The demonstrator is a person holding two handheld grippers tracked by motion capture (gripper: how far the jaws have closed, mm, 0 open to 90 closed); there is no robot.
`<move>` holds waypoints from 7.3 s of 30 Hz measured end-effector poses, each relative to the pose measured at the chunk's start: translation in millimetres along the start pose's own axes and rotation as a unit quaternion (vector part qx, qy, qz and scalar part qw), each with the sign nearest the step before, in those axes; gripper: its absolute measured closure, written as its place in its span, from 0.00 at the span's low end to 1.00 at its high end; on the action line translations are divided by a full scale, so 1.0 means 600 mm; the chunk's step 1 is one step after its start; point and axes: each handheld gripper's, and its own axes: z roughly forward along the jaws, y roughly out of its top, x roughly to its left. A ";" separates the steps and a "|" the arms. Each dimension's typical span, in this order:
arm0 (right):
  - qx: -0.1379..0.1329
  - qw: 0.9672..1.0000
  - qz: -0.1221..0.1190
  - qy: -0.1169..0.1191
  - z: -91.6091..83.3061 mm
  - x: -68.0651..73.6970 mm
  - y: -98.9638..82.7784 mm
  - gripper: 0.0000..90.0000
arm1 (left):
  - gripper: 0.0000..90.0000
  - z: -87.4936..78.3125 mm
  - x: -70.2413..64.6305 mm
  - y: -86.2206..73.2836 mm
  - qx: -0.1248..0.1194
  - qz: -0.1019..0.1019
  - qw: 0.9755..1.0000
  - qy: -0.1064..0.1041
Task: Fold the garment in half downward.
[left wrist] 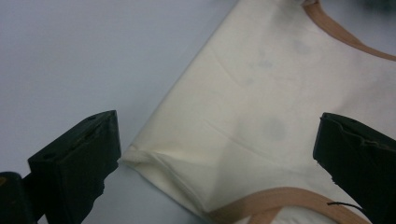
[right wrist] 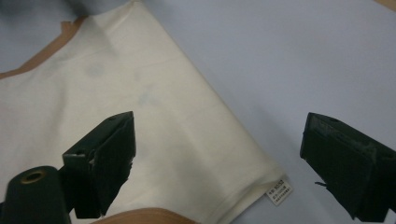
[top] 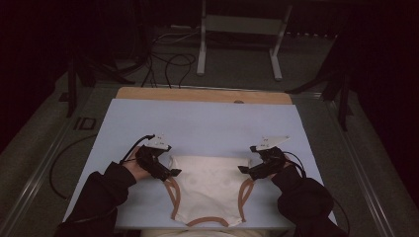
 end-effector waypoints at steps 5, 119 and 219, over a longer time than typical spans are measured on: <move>0.003 1.000 0.020 -0.004 0.013 -0.018 -0.009 0.12 | 0.02 0.022 0.021 -0.005 0.021 -0.008 1.000 0.010; 0.052 0.994 0.057 -0.081 0.064 -0.136 0.071 0.98 | 0.93 0.041 0.131 0.063 0.026 -0.023 0.996 0.088; -0.026 0.996 0.065 -0.055 0.092 -0.047 0.046 0.11 | 0.00 -0.008 0.004 -0.021 -0.057 -0.006 0.998 0.024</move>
